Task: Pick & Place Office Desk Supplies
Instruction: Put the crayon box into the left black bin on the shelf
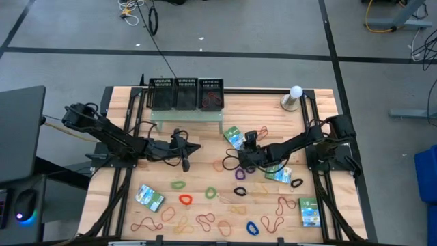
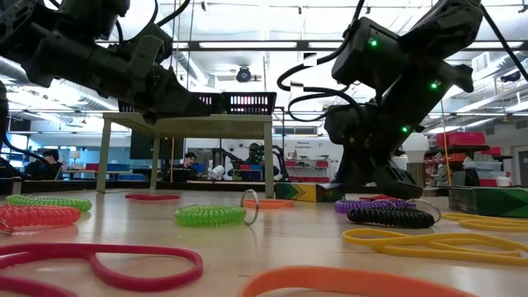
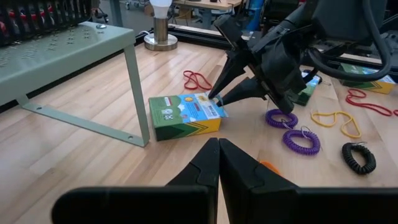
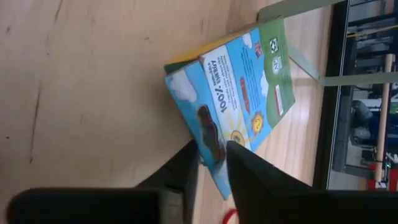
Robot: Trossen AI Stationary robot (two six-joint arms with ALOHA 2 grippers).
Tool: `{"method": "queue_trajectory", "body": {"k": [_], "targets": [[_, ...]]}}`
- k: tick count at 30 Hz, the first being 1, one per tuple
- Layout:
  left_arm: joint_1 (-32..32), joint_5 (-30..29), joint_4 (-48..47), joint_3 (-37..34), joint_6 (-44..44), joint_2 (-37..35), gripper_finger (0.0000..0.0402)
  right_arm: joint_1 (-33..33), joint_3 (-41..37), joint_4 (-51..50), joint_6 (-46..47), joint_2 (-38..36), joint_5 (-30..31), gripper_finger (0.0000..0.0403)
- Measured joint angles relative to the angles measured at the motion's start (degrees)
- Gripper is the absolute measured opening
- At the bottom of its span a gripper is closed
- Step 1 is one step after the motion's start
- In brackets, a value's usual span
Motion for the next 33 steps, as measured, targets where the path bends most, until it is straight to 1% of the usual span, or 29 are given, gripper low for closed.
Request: {"method": "queue_trajectory", "body": {"k": [7, 13, 18, 23, 28, 33], "targets": [[0.0, 0.0, 0.0, 0.0, 0.0, 0.0, 0.0011, 1.4, 0.1, 0.5, 0.4, -0.3, 0.0, 0.0010], [0.0, 0.0, 0.0, 0.0, 0.0, 0.0, 0.0011, 3.7, 2.5, -2.7, 3.4, -1.1, -1.1, 0.0011], [0.0, 0.0, -0.3, 0.0, -0.2, 0.0, 0.0011, 5.4, 8.7, -8.4, 4.1, -1.6, -1.7, 0.0005], [-0.4, -0.9, -1.0, 0.0, 0.4, 0.0, 0.0011, 4.8, 15.5, -12.7, 6.2, -1.6, -7.5, 0.0006], [-2.1, -3.4, -1.0, 0.0, 2.5, 0.0, 0.0011, 2.5, 21.7, -17.7, 12.3, -1.6, -18.6, 0.0007], [-2.5, -4.6, -1.0, 0.0, 3.1, 0.0, 0.0011, -1.2, 24.8, -20.9, 19.2, -1.6, -29.4, 0.0009]]}}
